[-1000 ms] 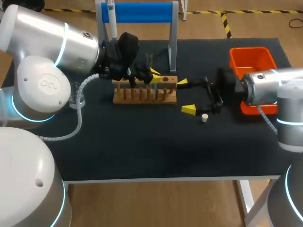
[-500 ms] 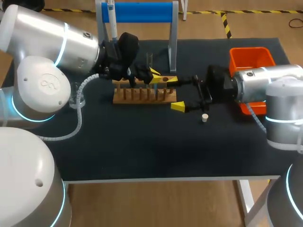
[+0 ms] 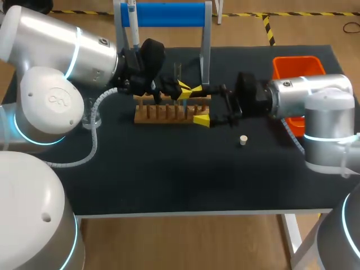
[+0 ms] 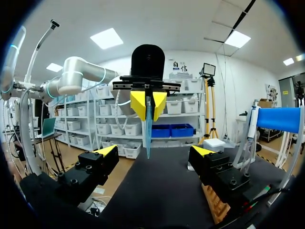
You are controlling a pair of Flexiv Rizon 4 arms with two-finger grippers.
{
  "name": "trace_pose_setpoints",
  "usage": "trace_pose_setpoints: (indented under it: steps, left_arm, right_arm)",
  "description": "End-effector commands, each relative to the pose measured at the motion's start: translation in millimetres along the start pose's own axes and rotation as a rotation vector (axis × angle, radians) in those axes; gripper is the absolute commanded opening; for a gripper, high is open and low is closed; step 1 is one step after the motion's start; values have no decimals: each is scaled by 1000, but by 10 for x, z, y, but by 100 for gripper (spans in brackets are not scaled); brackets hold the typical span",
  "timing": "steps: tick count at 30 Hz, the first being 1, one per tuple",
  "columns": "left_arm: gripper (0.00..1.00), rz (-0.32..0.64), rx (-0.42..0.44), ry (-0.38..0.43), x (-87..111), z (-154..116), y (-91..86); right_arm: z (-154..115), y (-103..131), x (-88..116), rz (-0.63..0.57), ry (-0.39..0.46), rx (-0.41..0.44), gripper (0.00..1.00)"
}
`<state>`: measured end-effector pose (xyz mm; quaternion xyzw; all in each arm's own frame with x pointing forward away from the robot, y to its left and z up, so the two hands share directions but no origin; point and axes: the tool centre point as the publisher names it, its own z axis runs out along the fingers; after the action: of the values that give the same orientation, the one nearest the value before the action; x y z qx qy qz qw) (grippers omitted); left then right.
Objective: Invert the test tube, pick up the pipette, mount the tip to pipette, aspirate from beaker and dispense into the tube, eject the tip, return the pipette, and cap with the stopper.
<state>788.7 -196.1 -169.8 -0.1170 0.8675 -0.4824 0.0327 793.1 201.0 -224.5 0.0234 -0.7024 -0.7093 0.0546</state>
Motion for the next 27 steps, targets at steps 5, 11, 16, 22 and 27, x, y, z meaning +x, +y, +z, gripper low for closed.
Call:
trace_pose_setpoints:
  steps: [5,11,16,22,27]
  left_arm:
    - [0,-1,-6,1,-1,-3,-11]
    - [0,-1,-6,1,-1,-3,-11]
    - [0,-1,-6,1,-1,-3,-11]
    - [0,-1,-6,1,-1,-3,-11]
    - [0,-1,-6,1,-1,-3,-11]
  right_arm:
    - [89,47,-17,-9,13,-13,97]
    - [149,84,-5,-12,19,-16,93]
    - [192,104,-7,-16,21,-16,89]
    - [242,125,-1,-12,27,-17,84]
    - [278,146,4,-13,34,-17,76]
